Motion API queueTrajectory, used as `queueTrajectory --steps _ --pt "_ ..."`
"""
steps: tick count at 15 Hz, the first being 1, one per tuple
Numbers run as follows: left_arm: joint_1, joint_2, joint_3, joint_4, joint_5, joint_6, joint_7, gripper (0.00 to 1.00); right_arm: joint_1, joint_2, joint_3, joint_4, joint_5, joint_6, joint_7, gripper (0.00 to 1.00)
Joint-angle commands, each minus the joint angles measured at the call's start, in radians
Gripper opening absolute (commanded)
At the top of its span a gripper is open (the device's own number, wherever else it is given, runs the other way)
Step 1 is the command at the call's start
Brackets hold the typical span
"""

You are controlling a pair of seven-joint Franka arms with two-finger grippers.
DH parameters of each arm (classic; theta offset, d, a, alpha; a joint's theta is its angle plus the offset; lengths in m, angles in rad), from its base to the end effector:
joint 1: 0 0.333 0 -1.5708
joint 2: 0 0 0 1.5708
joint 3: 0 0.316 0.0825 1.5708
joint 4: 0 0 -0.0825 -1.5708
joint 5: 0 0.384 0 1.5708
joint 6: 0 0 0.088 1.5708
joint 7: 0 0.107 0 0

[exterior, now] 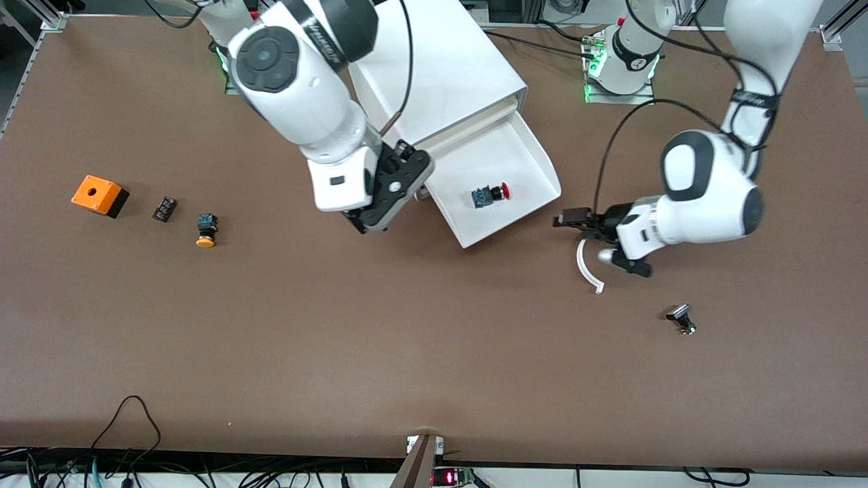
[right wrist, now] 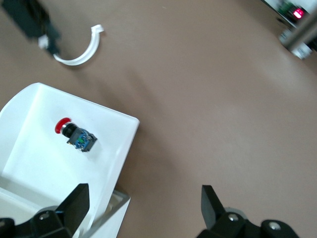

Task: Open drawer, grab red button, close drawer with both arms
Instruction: 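Release the drawer and withdraw the left gripper while the right gripper descends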

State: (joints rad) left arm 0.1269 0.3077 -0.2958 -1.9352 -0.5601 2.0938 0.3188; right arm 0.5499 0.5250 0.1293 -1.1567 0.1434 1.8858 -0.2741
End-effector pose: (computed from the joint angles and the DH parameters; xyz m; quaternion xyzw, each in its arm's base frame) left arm 0.5907 -0.1192 0.3315 0.9567 -0.0760 -0.0499 0.2766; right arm 0.5750 0.4461 0.5213 -0.8912 -0.4299 -0.0813 0.1200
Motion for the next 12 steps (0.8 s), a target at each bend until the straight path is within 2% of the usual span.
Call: queueTrajectory --steps 1,3,5,8,12 --pt "0.042 -0.107 0.023 0.030 0.069 -0.006 -0.015 1.00 0.079 0.059 -0.023 0.049 -0.010 0.051 -0.129 1.00" --pt "0.048 -0.177 0.066 0.041 0.129 -0.032 -0.017 1.00 0.138 0.076 -0.057 0.048 -0.001 0.047 -0.279 1.00" --pt "0.048 -0.229 0.086 0.094 0.256 -0.142 -0.018 1.00 0.209 0.096 -0.083 0.046 -0.007 0.021 -0.373 1.00" --pt "0.046 -0.274 0.118 0.162 0.403 -0.289 -0.024 1.00 0.342 0.128 -0.177 0.049 -0.010 0.013 -0.375 1.00" --pt "0.045 -0.286 0.139 0.216 0.532 -0.412 -0.087 1.00 0.387 0.181 -0.211 0.072 -0.011 0.042 -0.447 1.00"
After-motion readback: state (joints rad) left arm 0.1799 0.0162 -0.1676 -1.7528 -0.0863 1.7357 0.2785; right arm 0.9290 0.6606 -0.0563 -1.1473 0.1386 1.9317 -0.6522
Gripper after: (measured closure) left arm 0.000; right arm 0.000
